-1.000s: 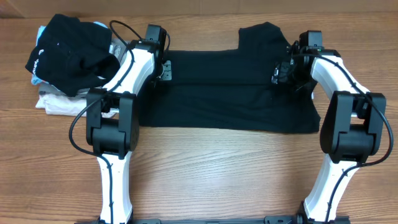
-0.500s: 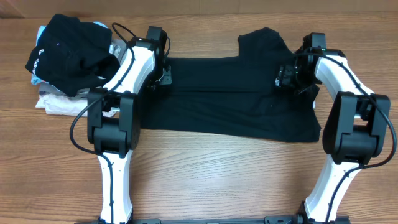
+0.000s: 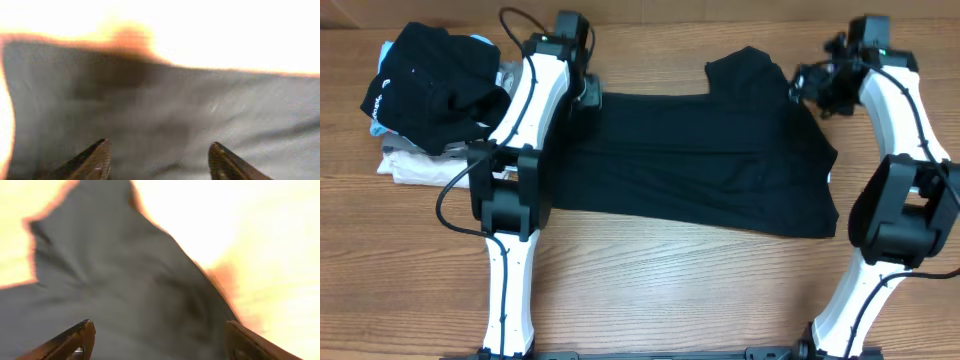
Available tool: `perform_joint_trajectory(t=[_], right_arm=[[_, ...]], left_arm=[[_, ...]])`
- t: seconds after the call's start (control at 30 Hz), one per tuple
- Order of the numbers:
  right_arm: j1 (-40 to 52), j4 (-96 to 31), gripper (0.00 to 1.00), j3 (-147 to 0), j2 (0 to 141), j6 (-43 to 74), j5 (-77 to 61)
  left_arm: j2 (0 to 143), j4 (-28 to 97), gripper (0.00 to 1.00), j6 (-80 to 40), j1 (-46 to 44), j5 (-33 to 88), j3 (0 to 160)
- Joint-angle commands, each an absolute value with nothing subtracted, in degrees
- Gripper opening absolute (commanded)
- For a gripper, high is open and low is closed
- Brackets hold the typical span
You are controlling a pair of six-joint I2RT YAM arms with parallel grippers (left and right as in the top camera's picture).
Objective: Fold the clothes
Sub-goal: 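Fold the shirt's near half back toward the far edge with both grippers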
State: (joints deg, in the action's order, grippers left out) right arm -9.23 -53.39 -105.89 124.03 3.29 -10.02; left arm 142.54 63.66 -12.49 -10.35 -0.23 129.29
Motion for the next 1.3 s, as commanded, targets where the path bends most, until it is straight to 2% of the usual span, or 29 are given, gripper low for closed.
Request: perform_joint_trajectory(t=[0.0,0.27,0.5,0.73,0.83,0.9,0.97,1.07,1.1,1.17,1.27], right_arm=[[-5.85,-50.0,0.86,-108.99,123.22,-0.14,-8.49],[-4.6,-47.0,0.87,-108.99,123.24,-0.47,-8.43],[-4.6,-46.78,0.87,-108.99,123.24,-1.28,-8.4],[-4.6,-47.31,0.87,-108.97,123.24,-1.8,-7.33],[-4.6,-47.2,0.86,-108.97,123.24,-1.78,-7.33],[-4.6,-47.0,0.86,-108.97,123.24,-1.78,-7.33],[-4.6,-46.81,0.86,-108.97,123.24,-1.78,-7.33],[-4.6,-46.76,0.86,-108.97,123.24,-1.78,-7.33],[-4.6,-46.7,0.85,-108.97,123.24,-1.78,-7.33],[-4.6,-46.11,0.85,-108.97,123.24,-1.78,-7.33],[-4.6,-43.83,0.85,-108.97,123.33,-1.85,-7.31]], left_arm=[[142.76,59.37,0.72,-11.29,-8.03,-0.6,132.18],[143.15,51.51,0.75,-8.91,-2.61,-0.62,132.16],[146.39,49.87,0.75,-6.48,-1.48,0.05,132.09],[150.58,50.46,0.73,-5.67,-1.63,-0.51,132.09],[150.65,49.87,0.69,-5.08,-1.5,-0.82,132.09],[150.65,49.23,0.5,-5.08,-1.52,-0.54,132.09],[150.65,49.25,0.35,-5.1,-1.72,-0.1,132.09],[150.65,49.67,0.2,-5.02,-2.42,-0.19,132.09],[150.65,49.71,0.09,-4.45,-2.72,-0.25,132.09],[150.63,49.69,0.04,-4.43,-3.09,-0.45,132.11],[149.99,49.67,0.04,-4.49,-3.14,-0.62,132.29]])
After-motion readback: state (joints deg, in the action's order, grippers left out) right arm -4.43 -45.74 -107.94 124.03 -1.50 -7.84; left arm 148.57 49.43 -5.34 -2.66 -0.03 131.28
